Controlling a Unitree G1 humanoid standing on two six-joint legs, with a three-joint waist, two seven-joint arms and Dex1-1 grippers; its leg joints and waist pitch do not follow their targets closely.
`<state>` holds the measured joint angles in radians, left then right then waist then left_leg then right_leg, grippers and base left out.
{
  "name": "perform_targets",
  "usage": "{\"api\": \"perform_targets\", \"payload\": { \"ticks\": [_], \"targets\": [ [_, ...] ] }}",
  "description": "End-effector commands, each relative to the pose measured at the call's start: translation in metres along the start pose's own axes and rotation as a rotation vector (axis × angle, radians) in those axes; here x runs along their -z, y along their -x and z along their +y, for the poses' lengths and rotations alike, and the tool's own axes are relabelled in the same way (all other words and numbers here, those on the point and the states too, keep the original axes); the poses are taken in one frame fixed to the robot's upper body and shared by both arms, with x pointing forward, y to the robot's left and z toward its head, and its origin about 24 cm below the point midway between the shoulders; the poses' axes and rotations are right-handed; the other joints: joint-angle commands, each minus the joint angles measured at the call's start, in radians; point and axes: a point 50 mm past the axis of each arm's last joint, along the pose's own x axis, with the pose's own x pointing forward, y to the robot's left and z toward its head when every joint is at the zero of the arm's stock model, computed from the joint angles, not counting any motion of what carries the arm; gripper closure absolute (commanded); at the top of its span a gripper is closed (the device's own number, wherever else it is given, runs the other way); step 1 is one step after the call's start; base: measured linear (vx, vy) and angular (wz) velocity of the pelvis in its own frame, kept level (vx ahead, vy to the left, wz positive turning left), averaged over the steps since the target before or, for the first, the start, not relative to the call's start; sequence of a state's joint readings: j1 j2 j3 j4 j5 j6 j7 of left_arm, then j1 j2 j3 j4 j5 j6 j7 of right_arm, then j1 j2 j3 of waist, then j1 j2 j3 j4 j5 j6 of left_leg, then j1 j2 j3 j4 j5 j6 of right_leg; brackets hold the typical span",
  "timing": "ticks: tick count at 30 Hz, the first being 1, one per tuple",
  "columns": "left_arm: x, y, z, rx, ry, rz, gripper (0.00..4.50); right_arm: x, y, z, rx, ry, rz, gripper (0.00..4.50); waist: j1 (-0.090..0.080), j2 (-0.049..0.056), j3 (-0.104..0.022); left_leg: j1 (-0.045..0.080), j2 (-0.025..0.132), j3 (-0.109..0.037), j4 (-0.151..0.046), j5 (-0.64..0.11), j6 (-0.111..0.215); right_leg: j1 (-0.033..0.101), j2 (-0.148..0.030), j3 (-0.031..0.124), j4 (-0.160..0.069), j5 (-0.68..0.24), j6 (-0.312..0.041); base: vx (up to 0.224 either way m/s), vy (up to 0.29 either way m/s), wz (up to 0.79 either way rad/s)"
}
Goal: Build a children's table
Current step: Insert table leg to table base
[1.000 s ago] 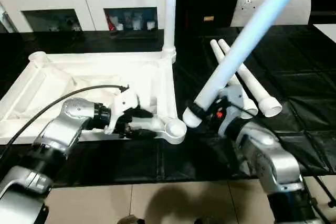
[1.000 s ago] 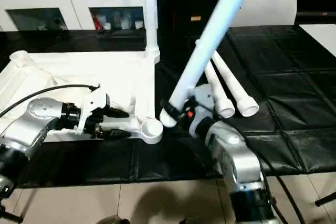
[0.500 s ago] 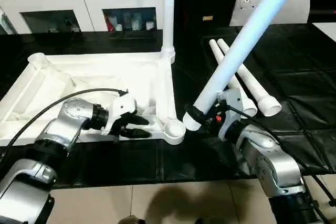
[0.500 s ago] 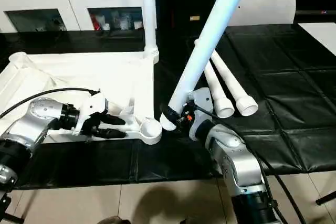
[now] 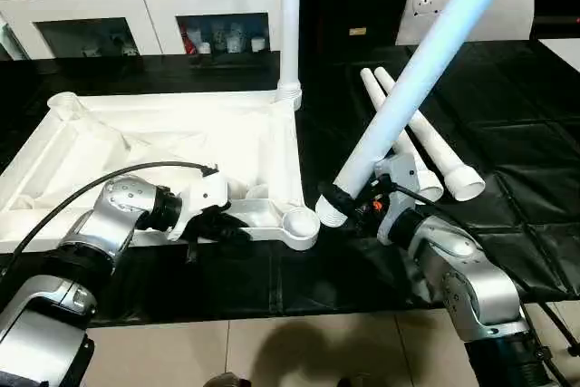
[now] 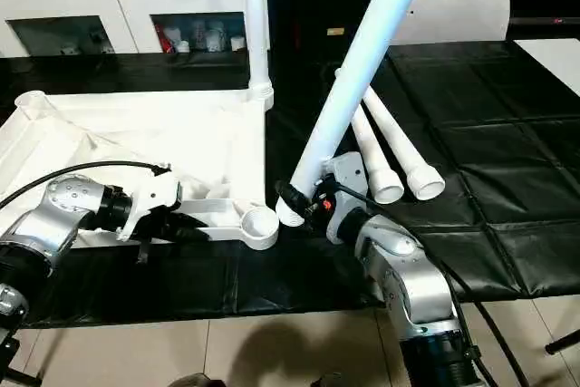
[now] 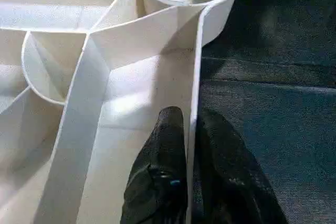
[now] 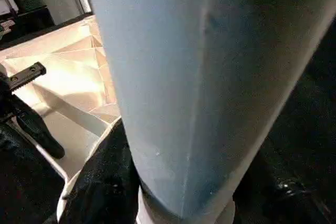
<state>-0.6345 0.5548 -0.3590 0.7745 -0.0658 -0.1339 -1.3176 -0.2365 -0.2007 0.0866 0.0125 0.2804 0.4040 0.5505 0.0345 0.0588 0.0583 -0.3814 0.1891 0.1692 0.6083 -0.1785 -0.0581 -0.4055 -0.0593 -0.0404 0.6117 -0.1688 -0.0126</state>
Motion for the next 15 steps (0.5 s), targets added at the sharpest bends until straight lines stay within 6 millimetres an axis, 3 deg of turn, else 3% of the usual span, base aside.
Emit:
{"api": "perform_targets", "payload": {
  "ticks": [1,10,12,15],
  "targets": [
    [-0.004,0.004,0.003,-0.019,0.015,-0.038,4.31,-0.004,-0.002,0.007,-0.043,0.009,-0.012,2.60,0.004,0.015,-0.069,0.024,0.030,-0.014,-0.085,-0.324,-0.041,0.045,-0.074,0.039,-0.075,-0.281,-0.211,0.000,0.000,0.00],
    [-0.009,-0.025,-0.005,-0.030,0.110,-0.078,4.50,-0.019,-0.004,0.010,-0.140,0.052,0.001,2.60,0.004,0.010,-0.072,0.021,0.030,-0.009,-0.079,-0.278,-0.020,0.050,-0.071,0.040,-0.071,-0.209,-0.235,0.000,0.000,0.00],
    [-0.009,-0.035,-0.006,-0.068,0.118,-0.068,4.50,-0.021,-0.005,0.008,-0.147,0.058,0.031,2.60,0.004,0.006,-0.069,0.022,0.028,-0.008,-0.079,-0.278,-0.015,0.051,-0.070,0.039,-0.075,-0.250,-0.226,0.000,0.000,0.00],
    [-0.012,-0.042,-0.005,-0.109,0.122,-0.067,4.50,-0.022,-0.007,0.007,-0.158,0.054,0.037,2.60,0.002,0.006,-0.058,0.033,0.027,-0.012,-0.080,-0.358,-0.020,0.042,-0.073,0.037,-0.095,-0.457,-0.171,0.000,0.000,0.00]
  ]
}}
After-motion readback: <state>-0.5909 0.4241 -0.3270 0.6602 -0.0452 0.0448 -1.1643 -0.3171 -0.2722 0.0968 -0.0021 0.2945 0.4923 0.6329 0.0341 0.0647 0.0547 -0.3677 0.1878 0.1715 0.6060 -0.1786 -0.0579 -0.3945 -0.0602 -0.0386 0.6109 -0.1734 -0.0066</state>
